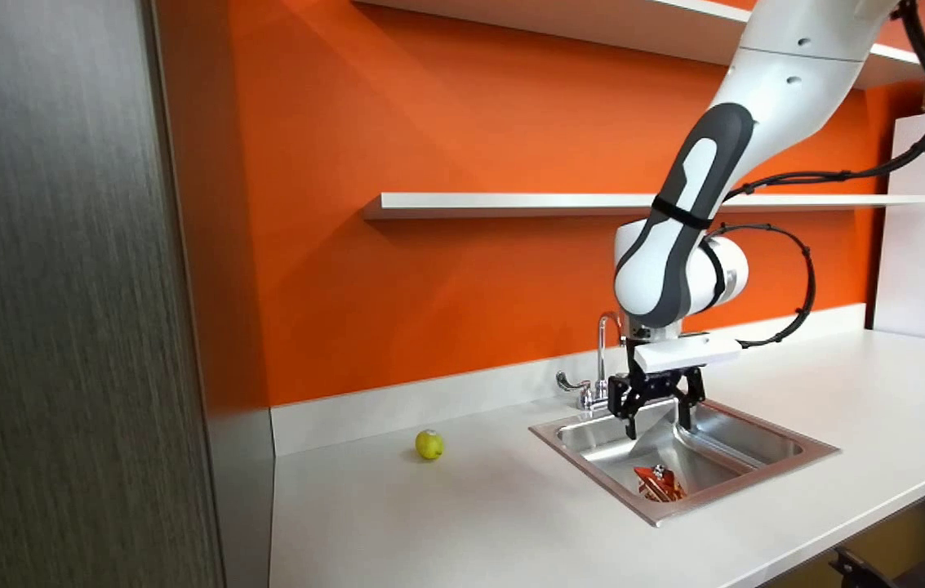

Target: Put the packet in the sink.

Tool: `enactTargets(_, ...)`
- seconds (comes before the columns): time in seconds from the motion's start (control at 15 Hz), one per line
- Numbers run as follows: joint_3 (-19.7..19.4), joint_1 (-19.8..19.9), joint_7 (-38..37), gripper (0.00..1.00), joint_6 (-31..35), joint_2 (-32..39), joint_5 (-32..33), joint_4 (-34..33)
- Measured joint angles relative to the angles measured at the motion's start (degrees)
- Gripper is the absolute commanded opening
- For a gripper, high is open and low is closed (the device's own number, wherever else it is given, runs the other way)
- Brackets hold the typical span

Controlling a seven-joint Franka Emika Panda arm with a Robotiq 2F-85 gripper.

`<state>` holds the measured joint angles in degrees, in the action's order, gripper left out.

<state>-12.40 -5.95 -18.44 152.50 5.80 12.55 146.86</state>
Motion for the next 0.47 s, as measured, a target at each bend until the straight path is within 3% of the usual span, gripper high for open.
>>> enactTargets(0.47,2.95,1.12,-0.07,1.00,-7.74,-11.47,2.56,7.12)
